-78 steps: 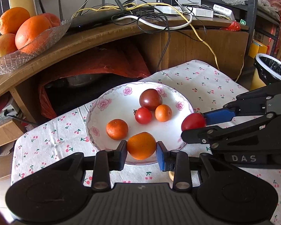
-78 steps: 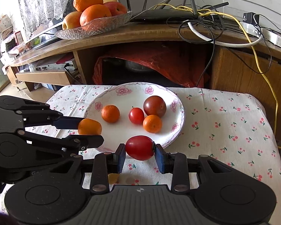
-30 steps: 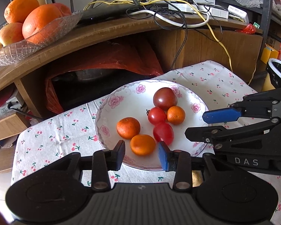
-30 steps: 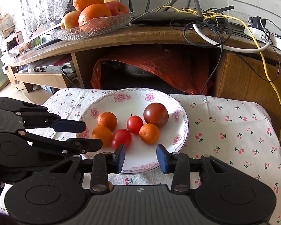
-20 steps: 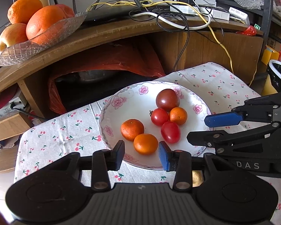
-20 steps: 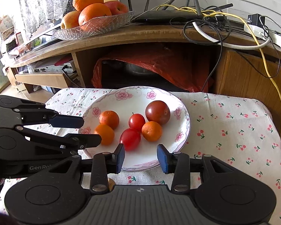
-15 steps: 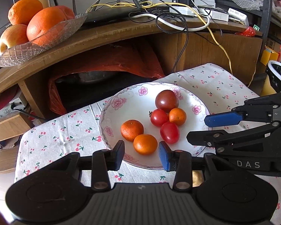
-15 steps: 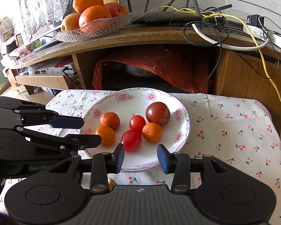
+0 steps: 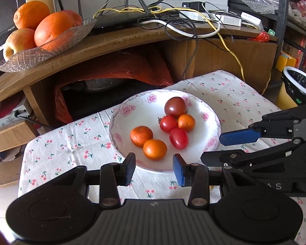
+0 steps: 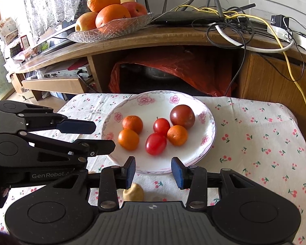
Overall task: Organize fruits
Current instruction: 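Grasp the kiwi with the left gripper while the right grasps the pear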
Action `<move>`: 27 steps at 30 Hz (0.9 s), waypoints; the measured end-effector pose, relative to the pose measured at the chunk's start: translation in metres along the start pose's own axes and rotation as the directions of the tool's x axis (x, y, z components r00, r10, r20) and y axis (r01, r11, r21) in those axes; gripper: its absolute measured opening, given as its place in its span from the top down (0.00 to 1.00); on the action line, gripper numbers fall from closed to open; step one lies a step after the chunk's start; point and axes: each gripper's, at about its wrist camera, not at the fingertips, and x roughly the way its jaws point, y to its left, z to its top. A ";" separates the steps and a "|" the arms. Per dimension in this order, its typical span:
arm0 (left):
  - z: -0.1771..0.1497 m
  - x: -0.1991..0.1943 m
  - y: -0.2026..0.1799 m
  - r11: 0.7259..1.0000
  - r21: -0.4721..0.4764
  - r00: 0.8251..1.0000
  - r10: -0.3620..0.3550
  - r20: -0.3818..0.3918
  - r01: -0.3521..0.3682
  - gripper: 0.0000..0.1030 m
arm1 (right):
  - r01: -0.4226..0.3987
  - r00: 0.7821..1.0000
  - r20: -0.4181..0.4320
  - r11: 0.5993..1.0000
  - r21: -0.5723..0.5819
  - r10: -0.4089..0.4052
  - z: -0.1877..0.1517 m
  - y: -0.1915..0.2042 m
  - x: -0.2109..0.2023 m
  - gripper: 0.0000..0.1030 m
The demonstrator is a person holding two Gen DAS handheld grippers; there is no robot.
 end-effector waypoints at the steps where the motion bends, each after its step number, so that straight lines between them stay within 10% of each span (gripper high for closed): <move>1: -0.002 -0.002 -0.001 1.000 0.004 1.000 -0.004 0.000 0.004 0.53 | 0.000 1.000 -0.003 1.000 -0.001 0.000 -0.001 0.001 -0.001 0.65; 27: -0.045 0.009 -0.002 0.997 0.055 0.992 -0.049 -0.115 0.056 0.53 | -0.050 0.994 -0.101 0.999 -0.001 0.049 -0.029 0.013 0.021 0.64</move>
